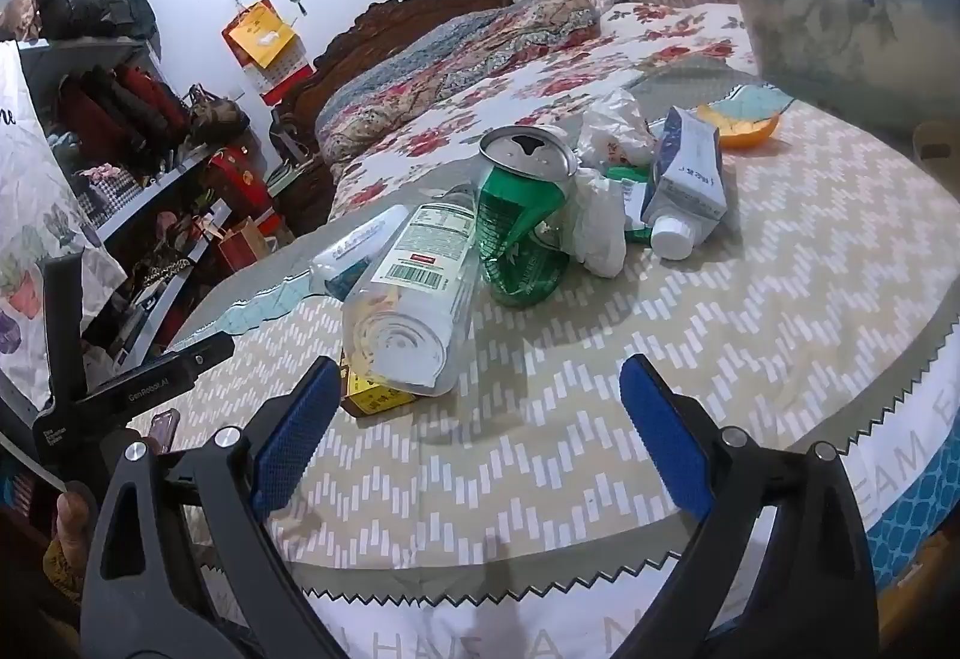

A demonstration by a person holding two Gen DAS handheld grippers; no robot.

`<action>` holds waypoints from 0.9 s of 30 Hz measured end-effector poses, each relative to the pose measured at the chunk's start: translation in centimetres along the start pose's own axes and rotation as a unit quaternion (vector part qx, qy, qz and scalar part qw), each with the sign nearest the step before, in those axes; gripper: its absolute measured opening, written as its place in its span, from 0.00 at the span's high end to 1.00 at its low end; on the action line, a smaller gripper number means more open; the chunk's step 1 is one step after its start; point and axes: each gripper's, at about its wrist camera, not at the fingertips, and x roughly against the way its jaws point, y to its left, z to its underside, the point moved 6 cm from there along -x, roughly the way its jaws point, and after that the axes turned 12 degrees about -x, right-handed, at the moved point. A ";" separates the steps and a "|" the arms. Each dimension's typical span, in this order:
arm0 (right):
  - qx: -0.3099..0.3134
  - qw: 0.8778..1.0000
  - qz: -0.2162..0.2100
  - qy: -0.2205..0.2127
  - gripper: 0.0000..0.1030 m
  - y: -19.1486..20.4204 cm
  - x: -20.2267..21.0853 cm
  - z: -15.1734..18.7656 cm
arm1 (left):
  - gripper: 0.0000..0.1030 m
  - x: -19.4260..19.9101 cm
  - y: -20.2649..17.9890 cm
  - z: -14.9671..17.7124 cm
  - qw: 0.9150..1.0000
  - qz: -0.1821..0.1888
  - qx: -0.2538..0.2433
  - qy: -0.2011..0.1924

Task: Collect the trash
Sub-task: 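Grasp the yellow spice box with the left tool while the right tool grasps the clear bottle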

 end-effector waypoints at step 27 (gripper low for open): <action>0.013 0.997 -0.036 0.069 0.39 2.6 -5.5 -0.7 | 0.14 -2.6 -2.6 0.3 0.986 0.160 0.038 0.004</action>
